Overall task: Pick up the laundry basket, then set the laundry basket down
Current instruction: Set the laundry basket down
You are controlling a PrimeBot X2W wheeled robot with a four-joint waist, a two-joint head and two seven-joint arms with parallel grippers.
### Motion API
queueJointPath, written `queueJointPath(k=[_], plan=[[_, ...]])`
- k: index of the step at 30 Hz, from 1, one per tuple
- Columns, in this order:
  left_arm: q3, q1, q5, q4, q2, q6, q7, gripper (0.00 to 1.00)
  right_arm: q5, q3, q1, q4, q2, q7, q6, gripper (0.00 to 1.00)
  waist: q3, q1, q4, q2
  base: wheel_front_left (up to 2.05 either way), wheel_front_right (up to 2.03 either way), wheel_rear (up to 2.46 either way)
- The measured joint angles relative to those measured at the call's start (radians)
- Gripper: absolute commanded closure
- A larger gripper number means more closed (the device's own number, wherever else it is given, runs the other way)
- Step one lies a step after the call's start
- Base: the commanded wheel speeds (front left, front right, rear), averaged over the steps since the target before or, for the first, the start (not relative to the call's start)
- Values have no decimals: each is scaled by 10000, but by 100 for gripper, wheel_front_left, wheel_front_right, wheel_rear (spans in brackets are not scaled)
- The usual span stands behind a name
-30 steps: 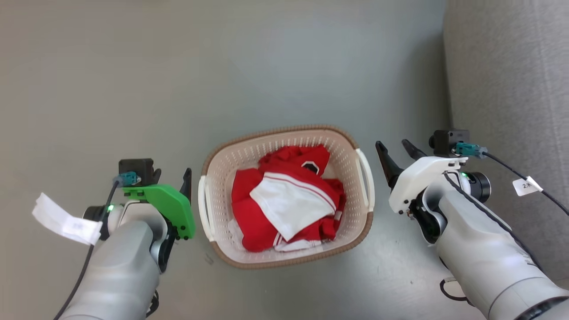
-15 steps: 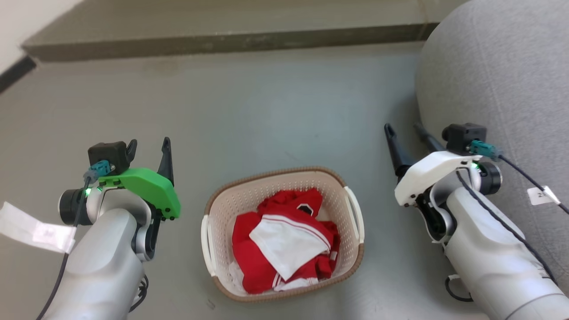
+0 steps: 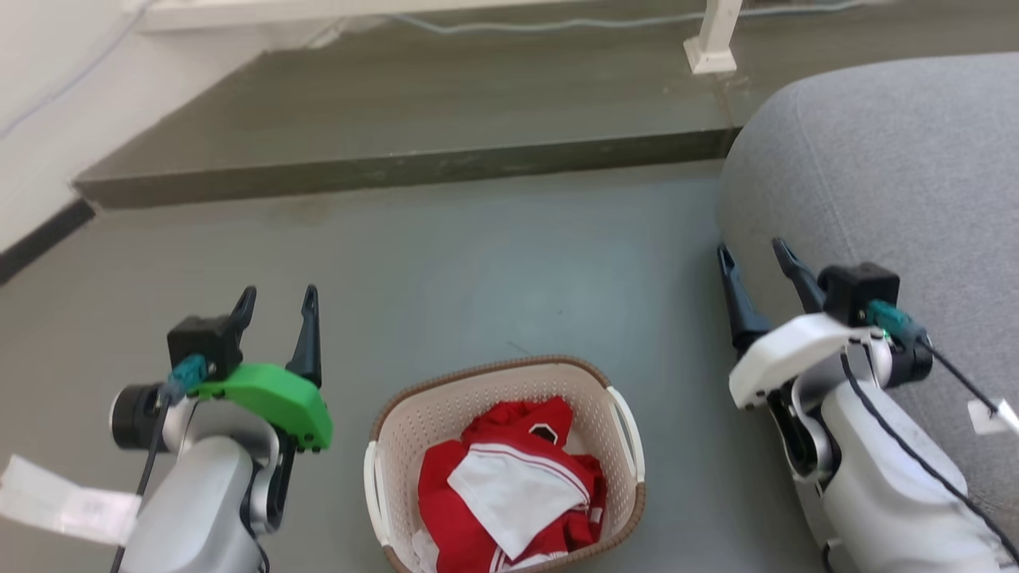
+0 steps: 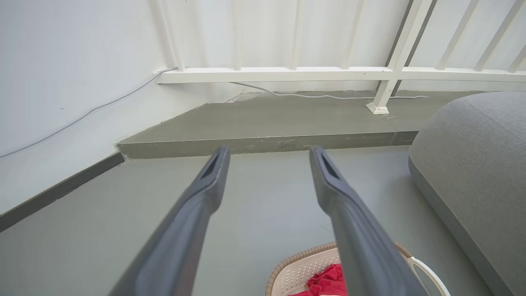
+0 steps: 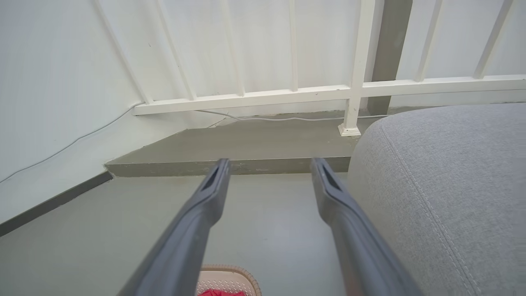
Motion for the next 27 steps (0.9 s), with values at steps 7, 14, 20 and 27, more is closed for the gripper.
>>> queueJointPath(k=[7, 14, 20, 27], plan=[[343, 1223, 236, -966, 92, 86, -2, 0, -159, -174, 1057, -596, -150, 0, -111, 0, -536, 0, -25, 0, 0, 0, 0], [606, 2344, 581, -1666, 111, 161, 0, 0, -418, -224, 1845, -1131, -163, -2, -261, 0, -796, 0, -59, 0, 0, 0, 0], [1223, 3089, 930, -2182, 121, 161, 0, 0, -719, -322, 2300, -1707, -207, -2, -359, 0, -889, 0, -70, 0, 0, 0, 0], [1662, 3917, 1354, -2782, 8, 161, 0, 0, -844, -464, 2871, -2176, -209, -12, -407, 0, -972, 0, -98, 0, 0, 0, 0]])
